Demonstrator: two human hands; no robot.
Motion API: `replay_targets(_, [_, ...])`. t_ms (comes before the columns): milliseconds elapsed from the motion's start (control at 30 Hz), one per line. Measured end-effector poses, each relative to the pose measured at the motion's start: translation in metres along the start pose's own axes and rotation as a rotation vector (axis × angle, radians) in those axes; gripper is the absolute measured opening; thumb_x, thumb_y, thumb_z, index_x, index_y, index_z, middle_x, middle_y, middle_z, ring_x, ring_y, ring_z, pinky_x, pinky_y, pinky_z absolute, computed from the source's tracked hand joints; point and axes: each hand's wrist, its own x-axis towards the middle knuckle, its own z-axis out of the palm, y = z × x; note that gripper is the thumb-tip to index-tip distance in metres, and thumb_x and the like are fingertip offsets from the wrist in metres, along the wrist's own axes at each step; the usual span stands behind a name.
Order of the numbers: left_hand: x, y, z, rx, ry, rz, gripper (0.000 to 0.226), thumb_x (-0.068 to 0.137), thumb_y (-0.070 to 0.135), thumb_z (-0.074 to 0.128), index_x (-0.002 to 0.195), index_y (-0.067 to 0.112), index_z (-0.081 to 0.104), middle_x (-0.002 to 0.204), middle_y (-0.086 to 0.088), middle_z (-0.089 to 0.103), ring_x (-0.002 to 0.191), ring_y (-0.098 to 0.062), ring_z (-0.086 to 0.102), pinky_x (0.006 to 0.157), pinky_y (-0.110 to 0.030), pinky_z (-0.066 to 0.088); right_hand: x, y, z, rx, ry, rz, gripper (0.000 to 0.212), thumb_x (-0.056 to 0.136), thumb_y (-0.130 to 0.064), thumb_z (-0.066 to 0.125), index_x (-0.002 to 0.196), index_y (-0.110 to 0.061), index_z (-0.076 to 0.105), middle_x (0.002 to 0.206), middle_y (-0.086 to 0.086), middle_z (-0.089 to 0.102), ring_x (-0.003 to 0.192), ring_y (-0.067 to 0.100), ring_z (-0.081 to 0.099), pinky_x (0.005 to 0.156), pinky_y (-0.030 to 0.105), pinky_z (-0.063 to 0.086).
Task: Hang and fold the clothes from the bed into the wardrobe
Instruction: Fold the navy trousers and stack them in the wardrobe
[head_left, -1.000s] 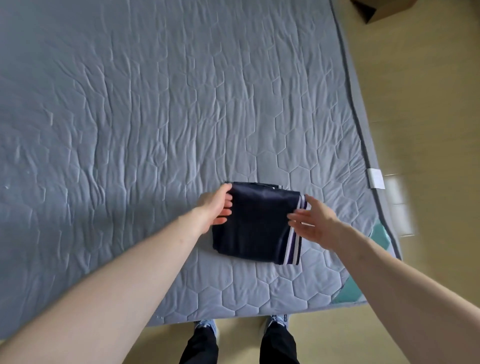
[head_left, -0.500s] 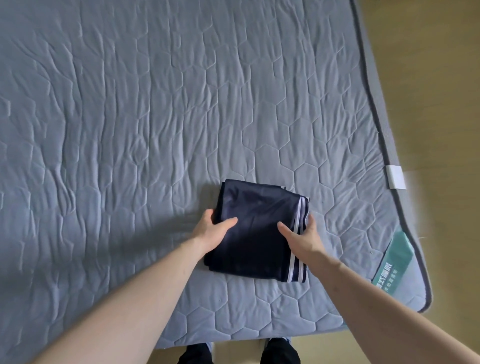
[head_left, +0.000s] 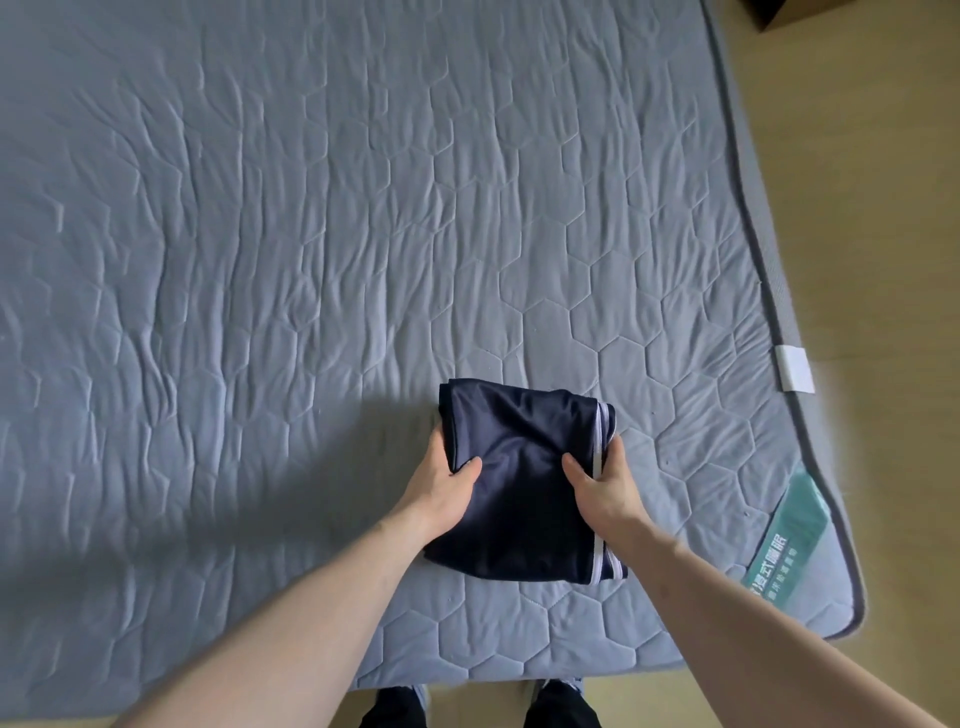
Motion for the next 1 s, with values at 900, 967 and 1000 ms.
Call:
replay_targets(900, [-0.472, 0.111, -0.185, -0.287, 0.441, 0.334, 0.069, 0.107, 0.017, 0.048, 0.153, 0.059, 0.019, 0.158, 0.038, 0.025, 0.144, 0.011, 0.030, 0.123, -0.026, 0.023, -0.403, -0.262, -0.038, -0.106, -0.346, -0.575, 0.056, 0.093, -0.037, 0.071, 0.142, -0.032, 0.045, 0.130, -0.015, 0.065, 0.121, 0.005, 0.062, 0.112, 0.044, 0.046])
replay_targets(967, [-0.501, 0.108, -0.196, -0.320, 0.541, 0.361, 0.071, 0.107, 0.017, 0.048, 0.150, 0.064, 0.017, 0.149, 0.051, 0.022, 0.138, 0.023, 0.026, 0.118, -0.017, 0.022, -0.426, -0.284, -0.023, -0.124, -0.425, -0.619, 0.060, 0.091, -0.042, 0.071, 0.144, -0.033, 0.043, 0.132, -0.015, 0.063, 0.124, 0.006, 0.061, 0.113, 0.044, 0.046])
replay_targets(1000, [-0.514, 0.105, -0.203, -0.342, 0.580, 0.368, 0.072, 0.107, 0.016, 0.048, 0.149, 0.064, 0.016, 0.146, 0.055, 0.021, 0.135, 0.027, 0.026, 0.115, -0.011, 0.022, -0.440, -0.294, -0.014, -0.144, -0.458, -0.644, 0.056, 0.093, -0.039, 0.071, 0.142, -0.033, 0.045, 0.129, -0.016, 0.064, 0.121, 0.005, 0.062, 0.112, 0.043, 0.046])
